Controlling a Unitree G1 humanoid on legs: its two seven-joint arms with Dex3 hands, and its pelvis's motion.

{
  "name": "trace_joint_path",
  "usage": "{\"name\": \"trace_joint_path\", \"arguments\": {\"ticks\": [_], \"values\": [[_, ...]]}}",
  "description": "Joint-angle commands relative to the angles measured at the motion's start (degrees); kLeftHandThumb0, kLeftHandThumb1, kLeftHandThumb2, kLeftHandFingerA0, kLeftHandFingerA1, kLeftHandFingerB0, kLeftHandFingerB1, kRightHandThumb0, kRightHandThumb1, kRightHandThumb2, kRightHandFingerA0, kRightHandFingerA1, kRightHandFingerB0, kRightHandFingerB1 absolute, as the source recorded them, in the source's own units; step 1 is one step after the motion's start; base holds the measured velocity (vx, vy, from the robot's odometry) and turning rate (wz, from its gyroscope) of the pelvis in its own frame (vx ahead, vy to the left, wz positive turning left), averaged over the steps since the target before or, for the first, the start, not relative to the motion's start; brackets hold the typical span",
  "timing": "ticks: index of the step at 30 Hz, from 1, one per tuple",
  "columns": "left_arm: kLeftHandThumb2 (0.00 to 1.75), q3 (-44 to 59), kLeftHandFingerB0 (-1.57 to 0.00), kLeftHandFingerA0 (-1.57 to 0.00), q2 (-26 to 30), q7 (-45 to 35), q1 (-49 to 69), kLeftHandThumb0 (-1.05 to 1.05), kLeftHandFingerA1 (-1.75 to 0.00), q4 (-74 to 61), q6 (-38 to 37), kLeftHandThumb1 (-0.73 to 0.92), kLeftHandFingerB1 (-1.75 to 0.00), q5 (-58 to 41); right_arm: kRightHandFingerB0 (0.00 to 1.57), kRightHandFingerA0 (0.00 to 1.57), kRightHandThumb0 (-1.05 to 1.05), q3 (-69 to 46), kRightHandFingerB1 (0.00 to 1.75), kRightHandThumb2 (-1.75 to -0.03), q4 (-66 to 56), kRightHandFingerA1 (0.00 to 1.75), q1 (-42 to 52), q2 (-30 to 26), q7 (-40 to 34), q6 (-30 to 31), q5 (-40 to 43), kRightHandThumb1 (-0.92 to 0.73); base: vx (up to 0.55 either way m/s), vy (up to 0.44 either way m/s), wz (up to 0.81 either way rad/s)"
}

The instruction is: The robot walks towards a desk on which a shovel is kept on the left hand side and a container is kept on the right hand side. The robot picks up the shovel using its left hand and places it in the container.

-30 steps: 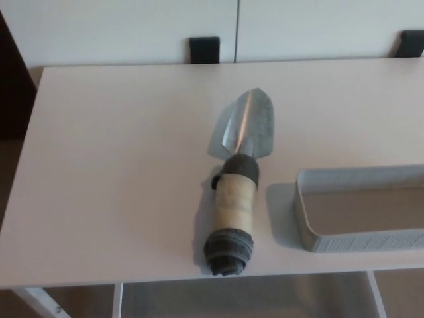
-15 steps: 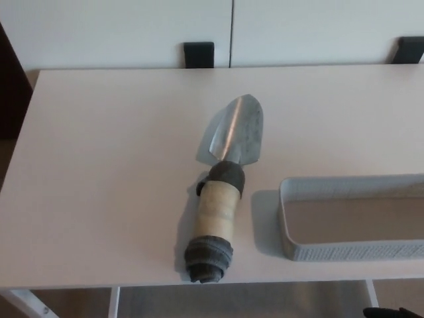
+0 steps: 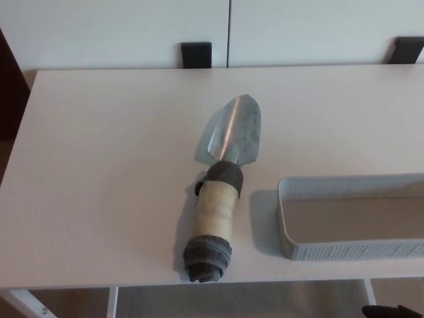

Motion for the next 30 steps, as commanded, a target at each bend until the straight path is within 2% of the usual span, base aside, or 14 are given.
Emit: {"name": "trace_joint_path", "arguments": {"ticks": [1,4,5,6,7,17,18,20,22,24,25,26,29,30], "values": [[0.61,30.11,-0.45,-0.54,30.78,-25.06,1.01,-0.66,-0.50,-43.55,-3.70,0.70,-0.43,-54.78,0.36,0.62,-0.22,-0.20,0.50,-0.57,-0.58,0.65,-0.89,-0.92,0.24,1.85,-0.23,-0.62,0.00,0.000,0.00],[0.65,36.04,-0.44,-0.60,30.27,-22.62,-2.71,-0.99,-0.64,-43.55,-9.87,0.84,-0.49,-58.64,0.38,0.64,-0.22,-0.10,0.49,-0.56,1.50,0.64,-1.68,-1.28,0.30,0.74,-0.65,-0.63,0.00,0.000,0.00],[0.99,38.42,-0.58,-0.70,30.05,-20.27,-0.61,-0.76,-0.77,-43.55,-13.15,0.56,-0.68,-58.61,0.39,0.64,-0.22,-0.03,0.49,-0.56,2.12,0.64,-2.46,-1.34,0.22,0.72,-0.78,-0.63,0.00,0.000,0.00],[0.99,40.59,-0.58,-0.70,31.02,-19.46,1.51,-0.76,-0.77,-43.55,-12.96,0.56,-0.68,-60.88,0.39,0.64,-0.22,0.01,0.49,-0.56,2.25,0.64,-3.15,-1.32,0.10,1.07,-0.84,-0.63,0.00,0.000,0.00],[0.63,46.88,-0.63,-0.71,33.07,-21.56,1.71,-0.70,-0.79,-43.55,-6.43,0.77,-0.66,-68.99,0.39,0.64,-0.21,0.15,0.49,-0.56,1.74,0.64,-3.24,-1.25,-0.21,1.71,-1.05,-0.63,0.00,0.000,0.00],[0.62,45.32,-0.64,-0.75,32.82,-20.32,-1.42,-0.66,-0.78,-43.55,-7.24,0.77,-0.68,-72.72,0.39,0.63,-0.20,0.08,0.49,-0.56,1.65,0.63,-2.81,-1.37,-0.16,1.78,-0.90,-0.63,0.00,0.000,0.00],[0.61,35.14,-0.29,-0.42,41.98,-4.31,-27.91,-0.69,-0.59,-37.37,4.22,0.69,-0.44,-68.80,0.38,0.61,-0.22,0.14,0.49,-0.58,2.17,0.62,-2.27,-1.50,0.16,0.86,-0.89,-0.63,0.00,0.000,0.00],[0.58,18.27,-0.37,-0.43,28.36,10.63,-53.05,-0.49,-0.60,-36.23,16.74,0.61,-0.45,-43.52,0.38,0.62,-0.21,0.23,0.48,-0.58,2.16,0.62,-2.03,-1.47,-0.10,1.19,-1.10,-0.62,-0.01,-0.001,0.06],[0.81,8.96,-0.26,-0.34,17.58,10.05,-59.44,-0.58,-0.63,-36.43,26.51,0.48,-0.53,-20.78,0.40,0.64,-0.22,0.42,0.50,-0.56,2.34,0.64,-2.25,-1.42,-0.30,0.78,-1.36,-0.62,0.00,0.000,0.00],[0.57,2.27,-0.22,-0.26,12.91,8.67,-61.62,-0.61,-0.57,-34.66,30.77,0.57,-0.39,-8.76,0.40,0.65,-0.24,0.65,0.50,-0.56,2.44,0.65,-2.80,-1.51,-0.38,0.91,-1.68,-0.62,0.00,0.000,0.00],[0.90,-2.41,-0.08,-0.14,9.30,8.58,-62.42,-0.33,-0.57,-33.13,32.99,0.30,-0.53,-2.24,0.39,0.64,-0.23,0.88,0.49,-0.58,2.01,0.64,-2.44,-1.50,-0.75,1.39,-2.09,-0.62,0.00,0.000,0.00],[0.56,-5.80,-0.15,-0.20,6.89,8.20,-62.91,-0.68,-0.56,-31.49,33.79,0.52,-0.38,2.72,0.41,0.65,-0.23,0.99,0.49,-0.56,1.63,0.64,-1.98,-1.45,-0.89,1.57,-2.21,-0.63,0.00,0.000,0.00],[0.58,-14.54,-0.10,-0.07,-0.78,8.53,-64.47,-0.68,-0.48,-24.52,35.17,0.43,-0.34,15.39,0.41,0.66,-0.21,1.22,0.50,-0.56,0.80,0.65,-1.75,-1.39,-0.82,1.39,-2.33,-0.63,0.00,0.000,0.00],[0.77,-18.14,-0.03,-0.02,-4.34,9.36,-64.90,-0.59,-0.43,-20.07,35.04,0.35,-0.32,21.90,0.41,0.65,-0.21,1.29,0.50,-0.56,0.53,0.65,-1.89,-1.47,-0.70,1.32,-2.35,-0.64,0.00,0.000,0.00]]}}
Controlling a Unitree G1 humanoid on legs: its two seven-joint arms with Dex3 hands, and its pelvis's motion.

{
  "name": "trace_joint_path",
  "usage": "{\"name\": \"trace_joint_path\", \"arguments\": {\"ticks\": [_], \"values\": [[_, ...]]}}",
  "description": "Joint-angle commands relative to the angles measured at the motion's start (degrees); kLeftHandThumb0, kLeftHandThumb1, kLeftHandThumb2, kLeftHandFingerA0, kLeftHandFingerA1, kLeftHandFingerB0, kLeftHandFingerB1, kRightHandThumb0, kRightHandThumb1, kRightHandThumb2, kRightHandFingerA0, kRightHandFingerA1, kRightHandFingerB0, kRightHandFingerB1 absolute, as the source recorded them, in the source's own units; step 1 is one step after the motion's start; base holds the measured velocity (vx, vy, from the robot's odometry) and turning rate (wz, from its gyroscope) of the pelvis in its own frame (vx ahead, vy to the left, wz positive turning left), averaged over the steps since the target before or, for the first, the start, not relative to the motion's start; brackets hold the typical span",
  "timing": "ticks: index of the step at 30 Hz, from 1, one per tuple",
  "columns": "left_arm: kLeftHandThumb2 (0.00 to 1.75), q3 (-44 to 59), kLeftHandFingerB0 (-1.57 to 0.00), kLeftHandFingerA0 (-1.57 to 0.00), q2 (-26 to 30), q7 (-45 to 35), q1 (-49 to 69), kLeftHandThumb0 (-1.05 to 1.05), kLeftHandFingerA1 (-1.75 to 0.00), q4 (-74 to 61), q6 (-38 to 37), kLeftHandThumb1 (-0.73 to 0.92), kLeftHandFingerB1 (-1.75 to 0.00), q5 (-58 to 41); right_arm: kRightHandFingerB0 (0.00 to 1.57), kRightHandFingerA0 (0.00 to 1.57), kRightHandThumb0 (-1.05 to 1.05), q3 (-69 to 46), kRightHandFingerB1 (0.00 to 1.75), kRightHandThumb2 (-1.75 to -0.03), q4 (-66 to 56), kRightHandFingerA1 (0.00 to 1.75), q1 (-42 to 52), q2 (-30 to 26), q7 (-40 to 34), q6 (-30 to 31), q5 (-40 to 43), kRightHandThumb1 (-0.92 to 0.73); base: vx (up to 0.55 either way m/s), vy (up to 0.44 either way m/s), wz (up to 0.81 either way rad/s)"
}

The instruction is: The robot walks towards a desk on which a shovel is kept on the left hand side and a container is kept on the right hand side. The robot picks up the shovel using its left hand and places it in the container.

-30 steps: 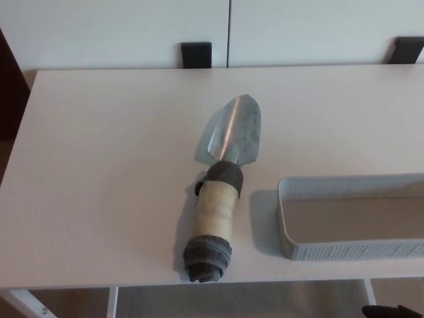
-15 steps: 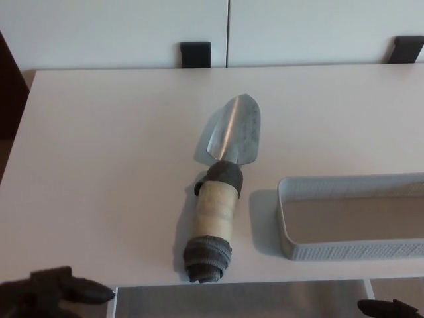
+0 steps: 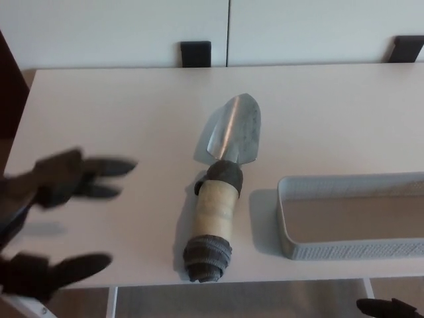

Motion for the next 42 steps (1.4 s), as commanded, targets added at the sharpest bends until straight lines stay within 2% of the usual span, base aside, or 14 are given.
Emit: {"name": "trace_joint_path", "arguments": {"ticks": [1,3,7,12,13,15,16,19,20,29,37,38,41,42], "values": [[0.77,-31.03,-0.03,-0.02,-17.13,11.77,-37.36,-0.59,-0.43,0.95,30.97,0.35,-0.32,38.58,0.41,0.65,-0.21,0.67,0.50,-0.56,0.26,0.65,-0.84,-1.86,-0.73,0.92,-2.56,-0.64,0.00,0.000,0.00],[0.67,-33.79,-0.05,-0.02,-19.77,13.14,-37.80,-0.72,-0.38,4.12,31.83,0.33,-0.18,43.86,0.42,0.66,-0.22,0.75,0.50,-0.56,-0.04,0.64,-0.65,-2.00,-0.92,0.83,-2.84,-0.63,0.00,0.000,0.00],[0.80,-38.71,0.00,0.00,-24.70,16.46,-38.18,-0.61,-0.30,10.67,33.49,0.37,-0.07,52.20,0.40,0.65,-0.21,0.78,0.49,-0.56,-1.74,0.63,0.25,-1.84,-0.28,1.70,-2.23,-0.63,0.00,0.000,0.00],[0.65,-42.90,0.00,0.00,-28.28,18.50,-37.52,-0.76,-0.15,14.68,36.95,0.24,-0.10,56.56,0.40,0.66,-0.20,0.80,0.50,-0.56,-1.76,0.65,0.35,-1.95,-0.86,1.54,-2.66,-0.63,0.00,0.000,0.00],[0.79,-43.28,0.00,0.00,-28.47,18.55,-37.29,-0.55,-0.30,14.90,37.39,0.30,-0.16,56.60,0.40,0.66,-0.21,0.78,0.50,-0.56,-1.80,0.65,0.19,-1.92,-0.81,1.87,-2.55,-0.63,0.00,0.000,0.00],[0.79,-44.39,0.00,0.00,-29.47,19.41,-35.77,-0.53,-0.30,15.74,38.70,0.29,-0.18,56.35,0.40,0.66,-0.20,0.82,0.49,-0.56,-1.31,0.64,0.02,-1.98,-0.64,1.67,-2.50,-0.63,0.00,0.000,0.00],[0.66,-45.15,-0.05,0.00,-29.95,19.67,-35.38,-0.72,-0.18,16.45,39.82,0.28,-0.16,56.61,0.41,0.67,-0.20,0.95,0.49,-0.56,-1.36,0.65,0.08,-2.07,-0.79,1.70,-2.76,-0.63,0.00,0.000,0.00],[0.67,-46.73,-0.05,0.00,-31.05,21.27,-33.88,-0.72,-0.21,18.59,39.55,0.26,-0.20,57.95,0.42,0.67,-0.21,0.96,0.50,-0.56,-1.43,0.65,0.59,-2.25,-0.78,1.08,-2.87,-0.63,0.00,0.000,0.00],[0.78,-47.22,0.00,0.00,-30.91,20.87,-33.85,-0.50,-0.32,19.06,40.03,0.27,-0.24,58.54,0.42,0.66,-0.22,1.09,0.50,-0.56,-1.37,0.64,0.42,-2.33,-0.59,0.89,-2.93,-0.64,0.00,0.000,0.00],[0.78,-51.32,0.00,0.00,-30.81,21.57,-37.01,-0.53,-0.23,25.41,40.85,0.32,-0.12,68.22,0.41,0.65,-0.21,1.02,0.49,-0.56,-0.92,0.62,-0.04,-2.32,-1.00,0.82,-2.98,-0.63,0.00,0.000,0.00],[0.72,-53.42,0.00,0.00,-31.01,22.16,-37.76,-0.33,-0.34,27.84,43.58,0.23,-0.30,72.90,0.40,0.65,-0.22,1.23,0.49,-0.58,-1.63,0.63,0.53,-2.59,-1.07,1.42,-3.15,-0.62,0.00,0.000,0.00],[0.60,-53.58,-0.06,0.00,-30.92,22.51,-37.79,-0.42,-0.22,28.30,43.71,0.21,-0.27,73.29,0.40,0.66,-0.22,1.26,0.49,-0.58,-1.23,0.64,0.31,-2.64,-1.03,1.26,-3.17,-0.62,0.00,0.000,0.00],[0.72,-54.71,0.00,0.00,-29.92,20.88,-37.96,-0.34,-0.34,29.22,44.94,0.24,-0.31,75.29,0.41,0.67,-0.21,1.09,0.50,-0.56,-1.15,0.65,0.11,-2.52,-0.55,1.44,-2.52,-0.63,0.00,0.000,0.00],[0.60,-54.83,-0.06,0.00,-29.95,20.81,-37.99,-0.40,-0.23,29.30,45.14,0.22,-0.27,75.50,0.41,0.67,-0.22,1.08,0.50,-0.56,-1.18,0.65,0.12,-2.50,-0.51,1.49,-2.46,-0.64,0.00,0.000,0.00]]}}
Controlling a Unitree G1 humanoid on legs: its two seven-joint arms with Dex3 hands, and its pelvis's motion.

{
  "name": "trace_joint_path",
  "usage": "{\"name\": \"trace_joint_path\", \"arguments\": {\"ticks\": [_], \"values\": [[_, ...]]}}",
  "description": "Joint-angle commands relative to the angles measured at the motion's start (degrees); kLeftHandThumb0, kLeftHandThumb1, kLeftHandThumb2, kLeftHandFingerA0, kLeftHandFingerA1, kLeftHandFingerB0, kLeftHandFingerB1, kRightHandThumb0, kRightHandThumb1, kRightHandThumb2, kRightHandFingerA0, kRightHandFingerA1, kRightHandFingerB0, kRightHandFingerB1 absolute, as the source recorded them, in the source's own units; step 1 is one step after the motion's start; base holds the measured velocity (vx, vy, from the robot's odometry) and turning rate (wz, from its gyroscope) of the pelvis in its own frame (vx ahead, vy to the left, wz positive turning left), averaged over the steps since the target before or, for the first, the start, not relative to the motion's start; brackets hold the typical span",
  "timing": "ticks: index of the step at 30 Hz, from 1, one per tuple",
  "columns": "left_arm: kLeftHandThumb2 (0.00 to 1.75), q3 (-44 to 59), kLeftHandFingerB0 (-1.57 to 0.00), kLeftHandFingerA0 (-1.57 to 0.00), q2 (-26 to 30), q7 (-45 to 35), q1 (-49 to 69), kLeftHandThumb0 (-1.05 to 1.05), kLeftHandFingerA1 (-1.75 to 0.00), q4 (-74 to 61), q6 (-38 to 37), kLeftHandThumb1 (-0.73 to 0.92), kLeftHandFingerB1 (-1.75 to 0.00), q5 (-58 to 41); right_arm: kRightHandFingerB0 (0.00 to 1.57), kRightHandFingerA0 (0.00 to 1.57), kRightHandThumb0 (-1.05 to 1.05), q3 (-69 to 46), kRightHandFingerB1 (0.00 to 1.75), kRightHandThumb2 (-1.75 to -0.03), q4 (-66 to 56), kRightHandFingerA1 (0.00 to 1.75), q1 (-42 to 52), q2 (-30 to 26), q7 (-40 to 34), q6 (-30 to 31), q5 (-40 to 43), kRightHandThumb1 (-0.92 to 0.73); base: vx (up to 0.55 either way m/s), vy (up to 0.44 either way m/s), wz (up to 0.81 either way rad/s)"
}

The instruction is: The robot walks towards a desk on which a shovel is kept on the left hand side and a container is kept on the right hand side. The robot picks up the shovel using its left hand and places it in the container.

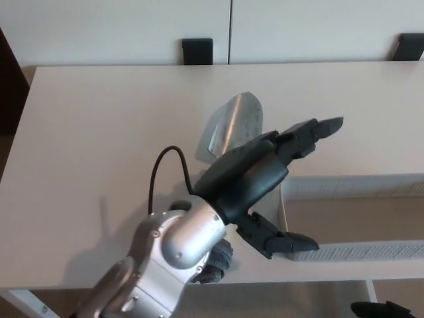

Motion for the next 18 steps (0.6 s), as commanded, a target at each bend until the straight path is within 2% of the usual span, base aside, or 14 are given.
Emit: {"name": "trace_joint_path", "arguments": {"ticks": [1,2,7,11,12,18], "values": [[0.60,-10.68,-0.07,0.00,-1.24,9.86,-5.71,-0.43,-0.23,10.80,22.92,0.22,-0.27,36.30,0.41,0.67,-0.20,-0.22,0.50,-0.56,-1.29,0.66,0.13,-2.45,-0.54,1.27,-2.01,-0.63,0.00,0.000,0.00],[0.72,-10.77,0.00,0.00,-0.76,10.17,-4.89,-0.34,-0.32,10.47,22.67,0.25,-0.25,36.83,0.41,0.67,-0.20,-0.19,0.50,-0.56,-1.77,0.66,0.34,-2.30,-0.77,1.60,-2.10,-0.63,0.00,0.000,0.00],[0.73,-11.12,0.00,0.00,0.81,11.13,-1.68,-0.39,-0.31,7.86,22.22,0.29,-0.29,40.09,0.42,0.67,-0.22,-0.08,0.51,-0.56,-0.22,0.66,0.15,-2.54,-0.39,0.34,-2.27,-0.63,0.00,0.000,0.00],[0.74,-10.89,-0.04,0.00,2.26,10.14,0.29,-0.46,-0.30,4.97,22.04,0.31,-0.23,42.23,0.42,0.68,-0.23,0.15,0.50,-0.56,-0.31,0.66,0.51,-2.71,-0.46,0.05,-2.66,-0.63,0.00,0.000,0.00],[0.73,-10.78,0.00,0.00,2.40,9.61,0.90,-0.40,-0.31,3.97,22.17,0.27,-0.24,42.71,0.41,0.67,-0.23,0.16,0.50,-0.56,0.27,0.66,0.21,-2.62,-0.31,-0.12,-2.51,-0.63,0.00,0.000,0.00],[0.73,-11.55,0.00,0.00,2.55,8.59,3.64,-0.39,-0.32,2.28,23.10,0.26,-0.28,46.70,0.42,0.67,-0.23,0.41,0.51,-0.57,0.67,0.66,0.53,-2.64,-0.29,-0.48,-2.76,-0.62,0.00,0.000,0.00]]}}
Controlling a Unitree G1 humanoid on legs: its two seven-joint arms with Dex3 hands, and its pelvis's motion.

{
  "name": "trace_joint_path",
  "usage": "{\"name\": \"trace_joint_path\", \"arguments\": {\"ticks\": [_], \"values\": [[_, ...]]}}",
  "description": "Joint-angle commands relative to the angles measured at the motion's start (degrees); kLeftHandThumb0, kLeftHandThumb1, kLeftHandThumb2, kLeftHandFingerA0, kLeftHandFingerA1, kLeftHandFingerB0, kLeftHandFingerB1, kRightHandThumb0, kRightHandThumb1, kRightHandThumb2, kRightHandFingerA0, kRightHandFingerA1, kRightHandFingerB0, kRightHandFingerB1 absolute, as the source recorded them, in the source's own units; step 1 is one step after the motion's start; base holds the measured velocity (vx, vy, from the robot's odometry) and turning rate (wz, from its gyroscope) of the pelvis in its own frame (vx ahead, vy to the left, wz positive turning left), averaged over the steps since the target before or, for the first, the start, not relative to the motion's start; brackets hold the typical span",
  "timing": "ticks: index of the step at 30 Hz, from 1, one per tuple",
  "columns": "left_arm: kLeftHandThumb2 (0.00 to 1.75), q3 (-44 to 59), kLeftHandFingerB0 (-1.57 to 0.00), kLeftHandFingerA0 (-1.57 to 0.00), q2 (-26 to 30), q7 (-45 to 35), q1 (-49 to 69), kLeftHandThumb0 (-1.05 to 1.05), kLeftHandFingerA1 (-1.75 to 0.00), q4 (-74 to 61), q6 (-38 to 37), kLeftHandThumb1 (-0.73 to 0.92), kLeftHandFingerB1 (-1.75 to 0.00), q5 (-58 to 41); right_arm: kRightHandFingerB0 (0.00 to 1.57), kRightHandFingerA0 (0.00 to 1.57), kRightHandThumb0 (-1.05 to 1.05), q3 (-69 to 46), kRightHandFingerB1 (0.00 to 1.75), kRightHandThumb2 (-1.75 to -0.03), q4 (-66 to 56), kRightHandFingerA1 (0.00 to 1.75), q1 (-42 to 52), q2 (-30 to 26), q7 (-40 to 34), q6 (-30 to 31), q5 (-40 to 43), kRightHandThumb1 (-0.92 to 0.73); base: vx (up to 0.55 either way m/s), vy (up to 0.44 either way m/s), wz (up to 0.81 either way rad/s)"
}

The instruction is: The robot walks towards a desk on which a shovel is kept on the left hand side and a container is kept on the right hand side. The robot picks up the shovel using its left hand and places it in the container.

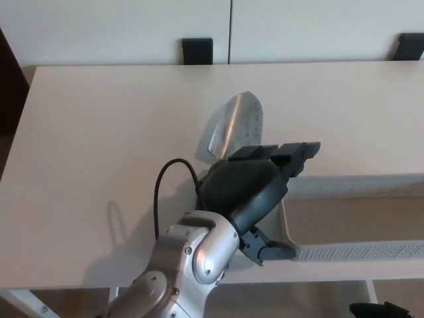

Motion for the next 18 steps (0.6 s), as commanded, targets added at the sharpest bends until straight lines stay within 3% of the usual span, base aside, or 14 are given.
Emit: {"name": "trace_joint_path", "arguments": {"ticks": [1,6,9,15,17,18], "values": [[0.73,-4.17,0.00,0.00,2.74,5.26,4.42,-0.39,-0.33,-1.52,15.15,0.26,-0.27,31.92,0.42,0.67,-0.23,0.19,0.51,-0.57,0.64,0.65,0.52,-2.63,-0.30,-0.44,-2.38,-0.61,0.00,0.000,0.00],[0.72,-3.91,0.00,0.00,2.60,2.44,6.24,-0.43,-0.23,-4.35,15.58,0.32,-0.12,36.73,0.43,0.68,-0.22,0.23,0.50,-0.58,-0.65,0.64,1.18,-3.11,-0.35,-0.38,-2.88,-0.62,0.00,0.000,0.00],[0.72,-3.13,0.00,0.00,2.28,3.30,7.03,-0.37,-0.31,-5.66,14.89,0.26,-0.24,37.35,0.42,0.68,-0.23,0.14,0.50,-0.58,-0.36,0.64,0.81,-3.26,-0.08,-0.64,-2.90,-0.61,0.00,0.000,0.00],[0.72,-1.63,0.00,0.00,3.60,3.20,9.32,-0.40,-0.24,-5.54,14.11,0.32,-0.10,37.31,0.42,0.68,-0.25,0.04,0.50,-0.58,0.16,0.66,0.78,-2.62,-0.32,-0.31,-2.87,-0.61,0.00,0.000,0.00],[0.72,-1.52,0.00,0.00,3.53,3.23,10.53,-0.39,-0.24,-5.36,14.21,0.31,-0.11,37.58,0.42,0.69,-0.25,0.41,0.50,-0.58,0.99,0.65,1.19,-2.77,-0.59,-1.47,-3.55,-0.61,0.00,0.000,0.00],[0.71,-1.30,0.00,0.00,3.61,3.76,10.79,-0.36,-0.29,-4.99,14.06,0.27,-0.20,37.33,0.43,0.69,-0.24,0.27,0.51,-0.56,1.03,0.65,1.15,-2.61,-0.43,-1.37,-3.22,-0.62,0.00,0.000,0.00]]}}
